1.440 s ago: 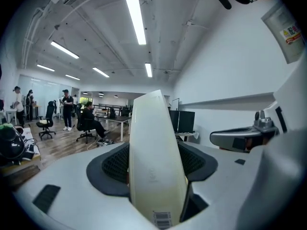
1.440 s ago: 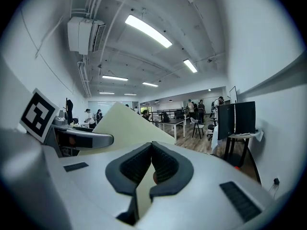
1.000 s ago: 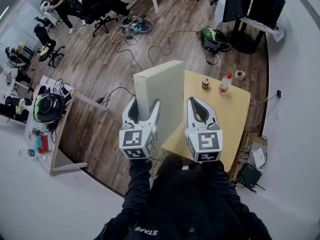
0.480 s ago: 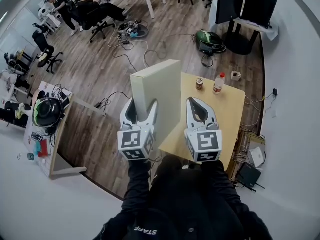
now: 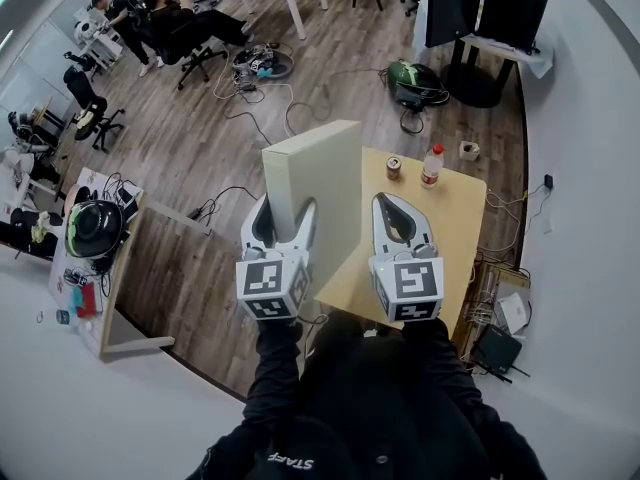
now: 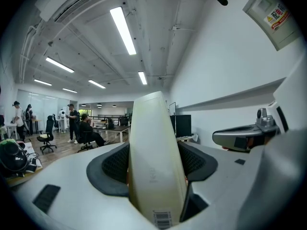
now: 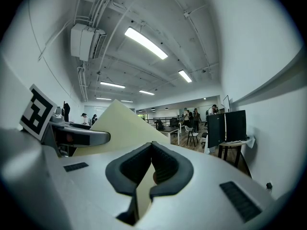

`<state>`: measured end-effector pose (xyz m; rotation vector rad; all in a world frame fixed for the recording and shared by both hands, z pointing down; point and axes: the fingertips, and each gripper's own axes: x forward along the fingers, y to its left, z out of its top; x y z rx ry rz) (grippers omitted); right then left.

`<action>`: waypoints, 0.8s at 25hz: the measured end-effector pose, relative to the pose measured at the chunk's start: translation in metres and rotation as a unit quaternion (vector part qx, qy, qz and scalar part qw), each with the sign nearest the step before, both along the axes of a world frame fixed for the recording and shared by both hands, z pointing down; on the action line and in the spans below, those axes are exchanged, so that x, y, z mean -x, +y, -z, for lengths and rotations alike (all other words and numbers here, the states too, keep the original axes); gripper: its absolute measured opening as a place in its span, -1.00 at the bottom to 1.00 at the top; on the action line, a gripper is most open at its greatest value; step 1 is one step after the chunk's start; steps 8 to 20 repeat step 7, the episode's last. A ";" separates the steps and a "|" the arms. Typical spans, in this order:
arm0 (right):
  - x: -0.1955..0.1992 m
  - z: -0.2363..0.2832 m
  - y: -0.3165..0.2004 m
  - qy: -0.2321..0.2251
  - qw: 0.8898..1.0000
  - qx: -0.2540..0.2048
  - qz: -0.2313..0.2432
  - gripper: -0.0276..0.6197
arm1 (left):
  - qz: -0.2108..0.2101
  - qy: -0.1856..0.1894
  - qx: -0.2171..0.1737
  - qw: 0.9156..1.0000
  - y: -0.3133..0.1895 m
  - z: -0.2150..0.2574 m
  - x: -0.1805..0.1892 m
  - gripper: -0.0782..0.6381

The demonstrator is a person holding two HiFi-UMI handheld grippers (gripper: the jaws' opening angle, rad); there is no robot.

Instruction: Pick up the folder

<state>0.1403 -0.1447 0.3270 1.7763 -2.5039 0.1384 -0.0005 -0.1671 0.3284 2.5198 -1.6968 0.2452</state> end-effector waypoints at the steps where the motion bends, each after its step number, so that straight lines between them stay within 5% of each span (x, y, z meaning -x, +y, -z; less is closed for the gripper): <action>1: 0.000 0.000 0.000 0.000 1.000 0.000 0.001 -0.84 | 0.000 -0.001 0.001 1.000 0.000 0.000 -0.001 0.15; 20: -0.009 -0.004 -0.002 -0.002 1.000 0.003 0.003 -0.84 | -0.002 -0.005 0.003 1.000 -0.001 -0.003 -0.011 0.15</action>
